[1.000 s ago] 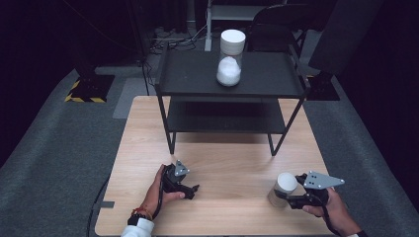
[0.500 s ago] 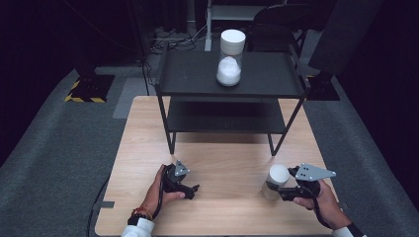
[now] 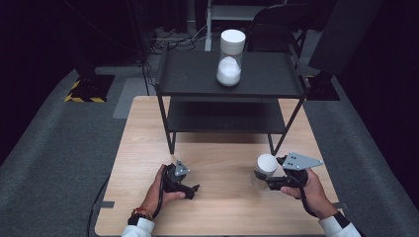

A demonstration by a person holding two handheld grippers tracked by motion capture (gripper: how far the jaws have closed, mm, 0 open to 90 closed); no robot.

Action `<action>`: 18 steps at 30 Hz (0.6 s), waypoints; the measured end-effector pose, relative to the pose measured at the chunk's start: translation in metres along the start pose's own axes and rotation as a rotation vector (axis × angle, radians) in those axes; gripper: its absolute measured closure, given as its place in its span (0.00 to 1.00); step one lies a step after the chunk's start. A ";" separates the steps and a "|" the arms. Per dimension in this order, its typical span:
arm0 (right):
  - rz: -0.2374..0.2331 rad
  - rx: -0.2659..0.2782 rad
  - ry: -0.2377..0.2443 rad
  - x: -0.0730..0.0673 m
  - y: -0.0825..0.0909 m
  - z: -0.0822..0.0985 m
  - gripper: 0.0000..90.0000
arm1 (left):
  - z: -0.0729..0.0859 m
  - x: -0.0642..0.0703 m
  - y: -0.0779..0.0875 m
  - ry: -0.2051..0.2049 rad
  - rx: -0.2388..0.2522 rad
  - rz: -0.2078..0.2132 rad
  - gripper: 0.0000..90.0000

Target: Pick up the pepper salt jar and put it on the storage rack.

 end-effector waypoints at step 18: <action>0.052 0.058 0.002 -0.008 -0.014 -0.047 0.37 | 0.000 0.000 0.000 -0.004 0.001 0.001 0.01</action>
Point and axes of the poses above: each handheld gripper's, and its own axes: y roughly backward along the jaws, z roughly out of its underside, x roughly to its right, the point moved 9 cm from there along -y, roughly forward along the jaws, and after that the axes turned 14 degrees about -y, right-handed, at the moved point
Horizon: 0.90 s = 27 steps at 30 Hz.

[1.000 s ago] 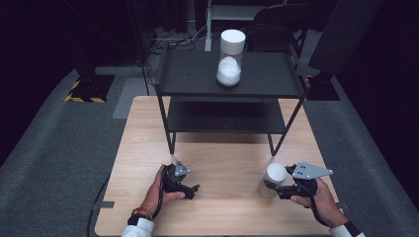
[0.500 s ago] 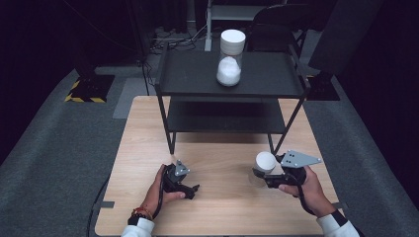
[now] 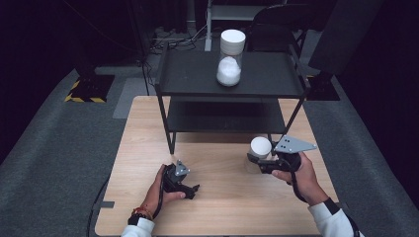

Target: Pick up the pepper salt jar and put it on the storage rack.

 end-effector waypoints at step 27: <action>0.041 0.086 0.006 -0.008 0.012 -0.081 0.37 | 0.000 0.000 0.000 0.000 0.000 0.002 0.01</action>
Point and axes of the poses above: each handheld gripper's, and its own axes: y roughly backward along the jaws, z roughly out of its underside, x roughly to its right, the point moved 9 cm from there along -y, roughly forward along the jaws, and after that the axes turned 14 degrees about -y, right-handed, at the moved point
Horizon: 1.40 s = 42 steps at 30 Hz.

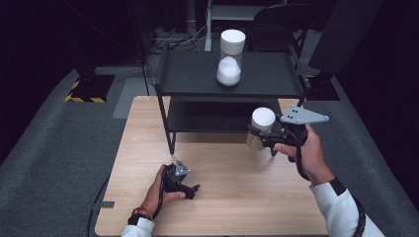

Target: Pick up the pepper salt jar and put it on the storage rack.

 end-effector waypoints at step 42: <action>0.005 0.113 -0.036 -0.001 -0.002 -0.086 0.37 | 0.000 0.000 0.000 -0.001 0.001 0.000 0.01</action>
Point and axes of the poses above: each handheld gripper's, and its own axes: y roughly backward along the jaws, z roughly out of its underside, x roughly to its right, the point moved 9 cm from there along -y, roughly forward along the jaws, and after that the axes turned 14 degrees about -y, right-handed, at the moved point
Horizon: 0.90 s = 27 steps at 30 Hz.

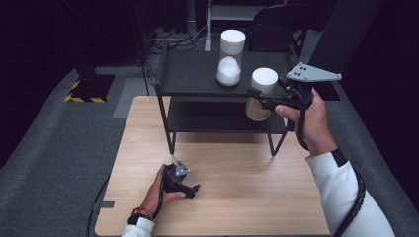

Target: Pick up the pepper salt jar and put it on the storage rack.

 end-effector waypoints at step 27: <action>-0.028 0.048 -0.011 0.000 -0.012 -0.033 0.37 | 0.000 0.000 0.000 0.000 0.001 0.000 0.01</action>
Point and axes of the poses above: each handheld gripper's, and its own axes: y roughly backward along the jaws, z roughly out of its underside, x roughly to its right, the point moved 9 cm from there along -y, roughly forward along the jaws, and after that the axes turned 14 degrees about -y, right-handed, at the moved point
